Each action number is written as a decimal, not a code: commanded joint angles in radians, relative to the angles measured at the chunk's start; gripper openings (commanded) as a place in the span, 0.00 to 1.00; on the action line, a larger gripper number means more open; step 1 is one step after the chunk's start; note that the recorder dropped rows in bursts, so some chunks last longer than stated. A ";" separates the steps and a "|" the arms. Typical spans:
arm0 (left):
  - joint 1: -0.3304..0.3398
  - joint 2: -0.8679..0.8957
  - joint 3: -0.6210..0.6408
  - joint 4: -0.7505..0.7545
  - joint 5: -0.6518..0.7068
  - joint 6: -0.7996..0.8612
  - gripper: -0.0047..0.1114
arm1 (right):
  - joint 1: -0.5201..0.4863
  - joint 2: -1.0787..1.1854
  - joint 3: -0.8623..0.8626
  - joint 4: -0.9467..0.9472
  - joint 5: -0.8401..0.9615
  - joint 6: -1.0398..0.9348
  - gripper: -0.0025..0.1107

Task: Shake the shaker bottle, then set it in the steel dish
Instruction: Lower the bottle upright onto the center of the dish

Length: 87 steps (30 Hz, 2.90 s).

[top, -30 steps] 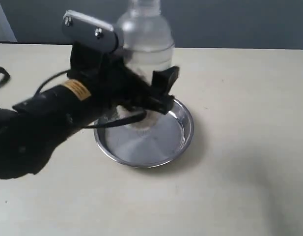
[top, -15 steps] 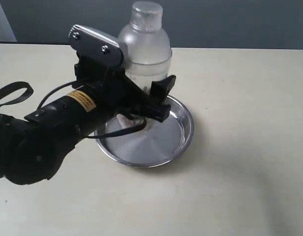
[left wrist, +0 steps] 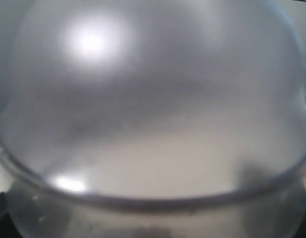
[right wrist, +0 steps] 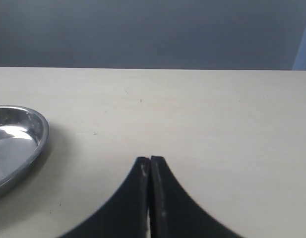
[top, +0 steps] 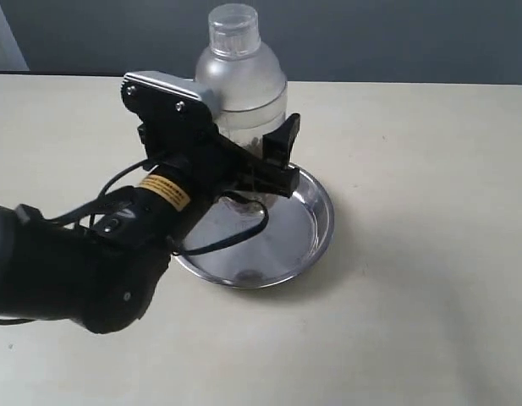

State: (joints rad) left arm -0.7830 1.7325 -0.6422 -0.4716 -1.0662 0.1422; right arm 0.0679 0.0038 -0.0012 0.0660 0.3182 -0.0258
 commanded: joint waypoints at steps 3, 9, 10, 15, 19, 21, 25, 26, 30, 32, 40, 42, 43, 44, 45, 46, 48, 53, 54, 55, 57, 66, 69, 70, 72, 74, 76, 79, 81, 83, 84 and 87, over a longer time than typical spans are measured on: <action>0.006 0.117 -0.007 0.000 -0.155 -0.037 0.04 | 0.002 -0.004 0.001 -0.001 -0.012 0.000 0.02; 0.006 0.186 -0.009 -0.018 -0.155 -0.037 0.04 | 0.002 -0.004 0.001 -0.001 -0.012 0.000 0.02; 0.006 0.191 -0.012 -0.029 -0.155 -0.037 0.04 | 0.002 -0.004 0.001 -0.001 -0.012 0.000 0.02; 0.006 0.195 -0.012 -0.031 -0.155 -0.038 0.04 | 0.002 -0.004 0.001 -0.001 -0.012 0.000 0.02; 0.015 0.199 -0.028 -0.044 -0.155 -0.038 0.04 | 0.002 -0.004 0.001 -0.001 -0.012 0.000 0.02; 0.029 0.199 -0.034 -0.042 -0.155 -0.038 0.04 | 0.002 -0.004 0.001 -0.001 -0.012 0.000 0.02; 0.064 0.199 -0.035 -0.003 -0.155 -0.072 0.04 | 0.002 -0.004 0.001 -0.001 -0.012 0.000 0.02; 0.075 0.201 -0.035 0.047 -0.155 -0.081 0.04 | 0.002 -0.004 0.001 -0.001 -0.012 0.000 0.02; 0.088 0.252 -0.035 0.164 -0.155 -0.081 0.04 | 0.002 -0.004 0.001 -0.001 -0.012 0.000 0.02; 0.094 0.284 -0.035 0.218 -0.155 -0.081 0.04 | 0.002 -0.004 0.001 -0.001 -0.012 0.000 0.02; 0.094 0.292 -0.039 0.170 -0.155 -0.079 0.04 | 0.002 -0.004 0.001 -0.001 -0.012 0.000 0.02; 0.094 0.292 -0.045 0.163 -0.155 -0.079 0.04 | 0.002 -0.004 0.001 -0.001 -0.012 0.000 0.02; 0.094 0.298 -0.052 0.151 -0.155 -0.079 0.04 | 0.002 -0.004 0.001 -0.001 -0.012 0.000 0.02; 0.094 0.305 -0.058 0.139 -0.155 -0.081 0.04 | 0.002 -0.004 0.001 -0.001 -0.012 0.000 0.02; 0.094 0.314 -0.063 0.131 -0.155 -0.091 0.04 | 0.002 -0.004 0.001 -0.001 -0.012 0.000 0.02; 0.094 0.324 -0.071 0.128 -0.155 -0.111 0.04 | 0.002 -0.004 0.001 -0.001 -0.012 0.000 0.02; 0.094 0.342 -0.075 0.136 -0.155 -0.122 0.04 | 0.002 -0.004 0.001 -0.001 -0.012 0.000 0.02; 0.094 0.349 -0.075 0.190 -0.155 -0.096 0.05 | 0.002 -0.004 0.001 -0.001 -0.012 0.000 0.02; 0.094 0.349 -0.075 0.194 -0.155 -0.084 0.07 | 0.002 -0.004 0.001 -0.001 -0.012 0.000 0.02; 0.094 0.349 -0.075 0.196 -0.155 -0.076 0.10 | 0.002 -0.004 0.001 -0.001 -0.012 0.000 0.02; 0.094 0.349 -0.075 0.196 -0.155 -0.076 0.22 | 0.002 -0.004 0.001 -0.001 -0.012 0.000 0.02; 0.094 0.349 -0.075 0.142 -0.155 -0.076 0.64 | 0.002 -0.004 0.001 -0.001 -0.012 0.000 0.02; 0.094 0.349 -0.075 0.155 -0.155 -0.076 0.68 | 0.002 -0.004 0.001 -0.001 -0.012 0.000 0.02; 0.094 0.349 -0.075 0.155 -0.155 -0.076 0.69 | 0.002 -0.004 0.001 -0.001 -0.012 0.000 0.02; 0.094 0.349 -0.075 0.150 -0.155 -0.076 0.73 | 0.002 -0.004 0.001 -0.001 -0.012 0.000 0.02; 0.094 0.349 -0.075 0.103 -0.155 -0.076 0.76 | 0.002 -0.004 0.001 -0.001 -0.012 0.000 0.02; 0.094 0.347 -0.075 0.077 -0.155 -0.076 0.76 | 0.002 -0.004 0.001 -0.001 -0.012 0.000 0.02; 0.094 0.347 -0.075 0.084 -0.155 -0.076 0.76 | 0.002 -0.004 0.001 -0.001 -0.012 0.000 0.02; 0.094 0.347 -0.075 0.091 -0.155 -0.076 0.76 | 0.002 -0.004 0.001 -0.001 -0.012 0.000 0.02; 0.094 0.347 -0.075 0.091 -0.155 -0.076 0.76 | 0.002 -0.004 0.001 -0.001 -0.012 0.000 0.02; 0.094 0.347 -0.075 0.091 -0.155 -0.076 0.76 | 0.002 -0.004 0.001 -0.001 -0.012 0.000 0.02; 0.094 0.347 -0.075 0.094 -0.155 -0.076 0.76 | 0.002 -0.004 0.001 -0.001 -0.012 0.000 0.02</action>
State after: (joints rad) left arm -0.6894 2.0793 -0.7132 -0.3778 -1.1837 0.0647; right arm 0.0679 0.0038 -0.0012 0.0660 0.3182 -0.0258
